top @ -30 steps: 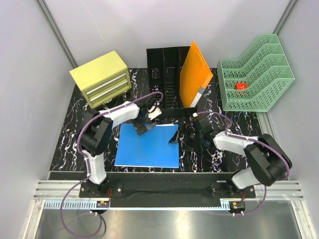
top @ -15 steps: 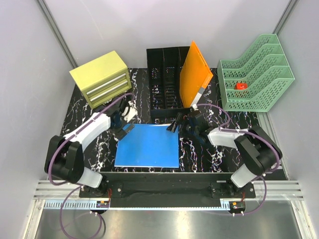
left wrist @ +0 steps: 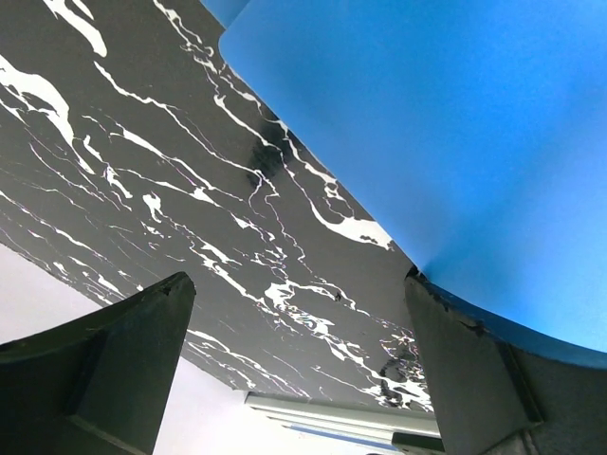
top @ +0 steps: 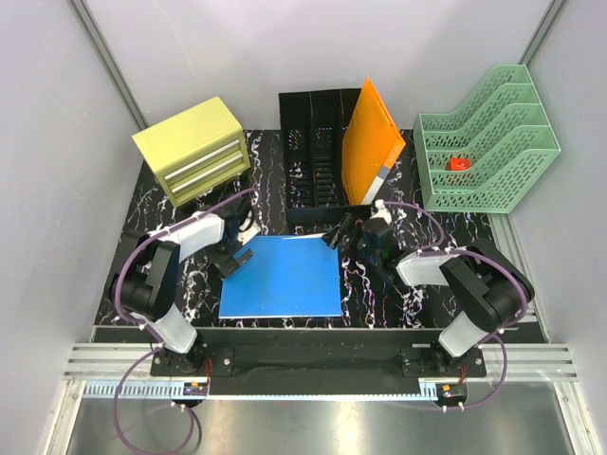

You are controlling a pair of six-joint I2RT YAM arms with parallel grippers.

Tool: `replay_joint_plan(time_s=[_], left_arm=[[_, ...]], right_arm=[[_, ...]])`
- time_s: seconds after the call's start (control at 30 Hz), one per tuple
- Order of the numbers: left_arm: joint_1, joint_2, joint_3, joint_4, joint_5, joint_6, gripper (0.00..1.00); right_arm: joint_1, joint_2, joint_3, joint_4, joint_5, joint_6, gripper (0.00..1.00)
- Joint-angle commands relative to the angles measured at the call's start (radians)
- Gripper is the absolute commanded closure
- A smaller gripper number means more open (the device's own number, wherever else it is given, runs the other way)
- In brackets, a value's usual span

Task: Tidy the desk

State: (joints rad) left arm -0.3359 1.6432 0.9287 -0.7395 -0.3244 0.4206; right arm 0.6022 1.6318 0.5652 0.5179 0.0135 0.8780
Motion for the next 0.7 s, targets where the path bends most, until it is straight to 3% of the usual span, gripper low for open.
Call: replay_joint_plan(time_s=[0.0,0.27,0.67], left_arm=[[0.005,0.076,-0.010,0.138,0.015,-0.042,0.01],[0.003,0.098,0.030,0.137,0.016,-0.034,0.01],[-0.038,0.147,0.091,0.129,0.031,-0.049,0.01]], right_arm=[[-0.004,0.046,-0.094,-0.282,0.158,-0.045,0.00],[0.017,0.272,-0.007,-0.227,-0.030,-0.080,0.00],[0.074,0.209,-0.027,-0.277,-0.251,-0.129,0.00]])
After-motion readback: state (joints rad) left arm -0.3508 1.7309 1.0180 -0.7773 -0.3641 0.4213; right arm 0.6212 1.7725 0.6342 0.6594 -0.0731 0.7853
